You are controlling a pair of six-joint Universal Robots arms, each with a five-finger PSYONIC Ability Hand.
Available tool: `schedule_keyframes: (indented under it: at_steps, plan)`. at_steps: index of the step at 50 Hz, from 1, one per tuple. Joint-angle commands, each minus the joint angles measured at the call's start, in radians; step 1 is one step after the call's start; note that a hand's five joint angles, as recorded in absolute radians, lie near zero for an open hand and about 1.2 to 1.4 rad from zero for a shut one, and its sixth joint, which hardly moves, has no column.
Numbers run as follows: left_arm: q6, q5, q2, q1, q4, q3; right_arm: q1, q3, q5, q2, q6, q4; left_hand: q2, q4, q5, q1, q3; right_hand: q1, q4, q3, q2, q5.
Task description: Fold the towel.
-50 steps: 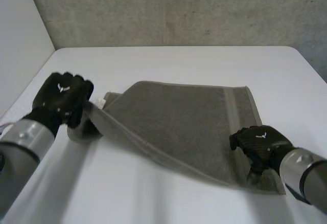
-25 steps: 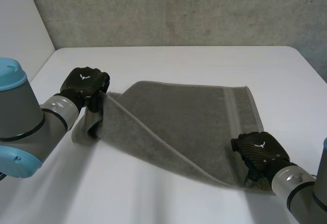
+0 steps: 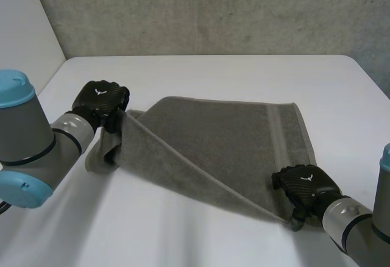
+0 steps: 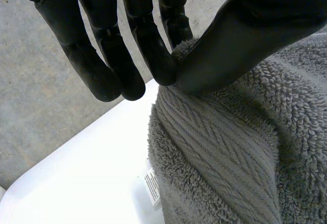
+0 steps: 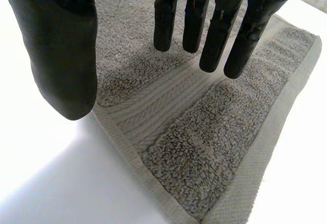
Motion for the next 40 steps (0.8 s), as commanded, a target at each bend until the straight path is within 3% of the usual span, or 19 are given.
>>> schedule_keyframes:
  at_steps: [1, 21, 24, 27, 30, 37, 39, 40]
  plan:
    - [0.001, 0.0, -0.004, 0.004, 0.0, 0.012, 0.003, -0.009, -0.009, -0.008, 0.021, 0.015, -0.101, -0.116, -0.243, -0.016, -0.15, 0.022, 0.021, 0.019, 0.03, 0.006]
    - [-0.006, -0.077, -0.019, 0.009, -0.003, 0.027, 0.023, -0.035, -0.033, 0.077, 0.03, -0.008, -0.101, -0.116, -0.243, -0.016, -0.15, 0.145, 0.144, 0.142, 0.153, 0.13]
    - [-0.006, -0.077, -0.018, 0.009, -0.005, 0.021, 0.023, -0.045, -0.027, 0.083, 0.03, -0.012, -0.101, -0.116, -0.243, -0.016, -0.15, 0.345, 0.343, 0.342, 0.353, 0.329]
    - [-0.01, -0.077, -0.009, 0.009, -0.008, 0.012, 0.009, -0.064, -0.017, 0.075, 0.03, -0.021, -0.101, -0.116, -0.243, -0.016, -0.15, 0.798, 0.797, 0.795, 0.806, 0.783]
    - [-0.01, -0.072, -0.006, 0.006, -0.009, -0.004, 0.003, -0.088, 0.009, 0.054, 0.029, -0.02, -0.101, -0.116, -0.243, -0.016, -0.15, 0.925, 0.923, 0.922, 0.933, 0.909]
    - [-0.009, -0.065, 0.072, 0.007, -0.009, -0.062, 0.003, -0.139, 0.045, -0.05, 0.01, -0.003, -0.101, -0.116, -0.243, -0.016, -0.15, 0.925, 0.924, 0.922, 0.933, 0.909]
    - [-0.009, -0.062, 0.097, 0.007, -0.009, -0.083, 0.003, -0.148, 0.042, -0.064, 0.009, 0.011, -0.101, -0.116, -0.243, -0.016, -0.15, 0.879, 0.878, 0.876, 0.887, 0.863]
    - [-0.007, -0.062, 0.118, 0.006, -0.003, -0.105, 0.005, -0.157, 0.04, -0.074, 0.003, 0.031, -0.101, -0.116, -0.243, -0.016, -0.15, 0.734, 0.732, 0.731, 0.742, 0.718]
